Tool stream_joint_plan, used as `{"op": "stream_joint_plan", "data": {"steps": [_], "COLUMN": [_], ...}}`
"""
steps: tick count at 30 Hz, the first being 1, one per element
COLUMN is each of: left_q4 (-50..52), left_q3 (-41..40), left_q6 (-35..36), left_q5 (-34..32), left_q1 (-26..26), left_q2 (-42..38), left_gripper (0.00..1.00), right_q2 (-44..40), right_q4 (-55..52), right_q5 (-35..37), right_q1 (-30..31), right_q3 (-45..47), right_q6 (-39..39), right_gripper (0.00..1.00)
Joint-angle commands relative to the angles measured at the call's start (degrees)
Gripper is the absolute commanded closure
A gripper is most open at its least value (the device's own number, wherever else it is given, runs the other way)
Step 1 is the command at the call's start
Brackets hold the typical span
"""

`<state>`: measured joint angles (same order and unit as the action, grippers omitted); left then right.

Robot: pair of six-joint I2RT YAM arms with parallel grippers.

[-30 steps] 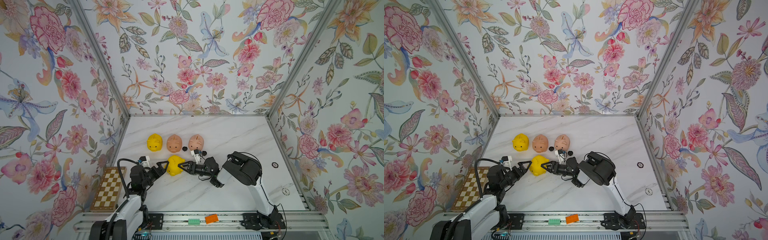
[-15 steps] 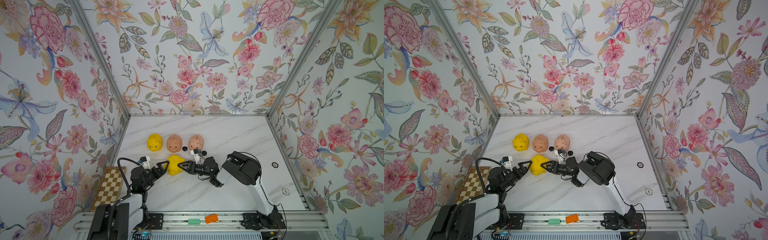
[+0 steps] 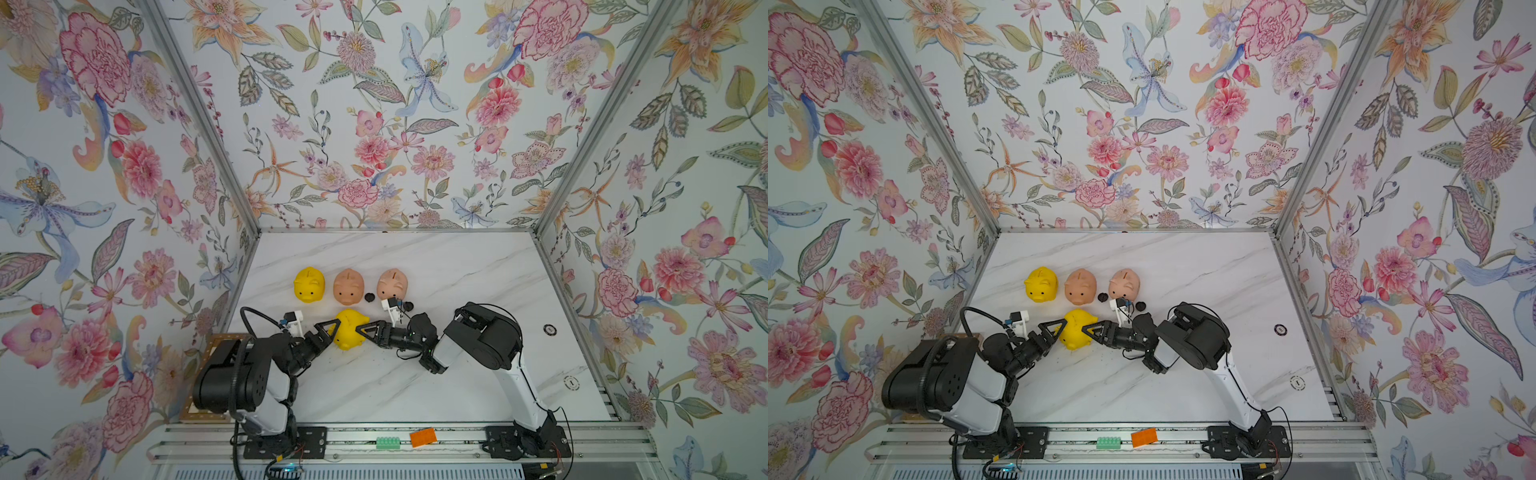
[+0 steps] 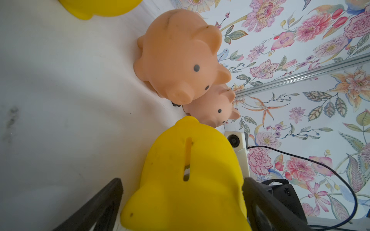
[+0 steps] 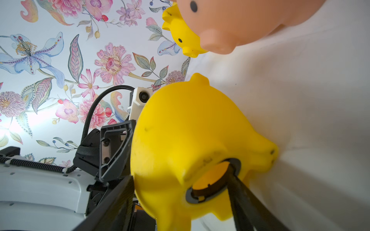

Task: Open piggy banks
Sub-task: Pick up the piggy bank from the center of the board.

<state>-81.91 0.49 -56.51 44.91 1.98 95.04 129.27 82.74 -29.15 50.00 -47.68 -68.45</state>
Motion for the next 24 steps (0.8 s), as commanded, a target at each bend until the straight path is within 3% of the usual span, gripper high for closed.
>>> {"op": "stream_joint_plan", "data": {"steps": [1,8,24], "left_q4": [-10.02,-10.01,-9.91], "left_q3": [-2.23,-2.77,-2.48], "left_q6": [-0.54,0.87,0.66], "left_q5": [1.37,0.79,0.80], "left_q1": [0.31,0.31,0.31], "left_q2": [4.09,2.25,-0.61], "left_gripper": [0.05,0.09,0.39], "right_q2": [2.92,3.66,0.18], "right_q4": [-3.55,-3.74,3.37], "right_q5": [0.66,0.49,0.32], "right_q1": [-0.51,-0.56,-1.68], "right_q3": [-0.13,-0.83,1.49], "right_q6": [-0.11,-0.28,-0.51], "right_gripper": [0.25,0.25,0.19]}}
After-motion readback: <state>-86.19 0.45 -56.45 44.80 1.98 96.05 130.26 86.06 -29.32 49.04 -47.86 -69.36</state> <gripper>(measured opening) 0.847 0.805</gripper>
